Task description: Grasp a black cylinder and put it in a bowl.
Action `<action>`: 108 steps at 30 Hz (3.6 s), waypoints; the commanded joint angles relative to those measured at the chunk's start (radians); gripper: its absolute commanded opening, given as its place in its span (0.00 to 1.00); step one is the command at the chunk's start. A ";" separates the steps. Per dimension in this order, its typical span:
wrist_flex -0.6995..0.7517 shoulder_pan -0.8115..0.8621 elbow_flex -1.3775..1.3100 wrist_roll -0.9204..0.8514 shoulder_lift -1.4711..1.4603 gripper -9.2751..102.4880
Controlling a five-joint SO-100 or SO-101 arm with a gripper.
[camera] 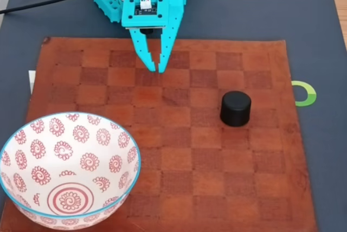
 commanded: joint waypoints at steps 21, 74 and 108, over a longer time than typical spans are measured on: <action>-0.009 0.006 -0.006 -0.006 0.057 0.08; 0.006 0.000 -0.652 -0.114 -0.660 0.08; -0.328 -0.440 -0.946 0.095 -1.442 0.32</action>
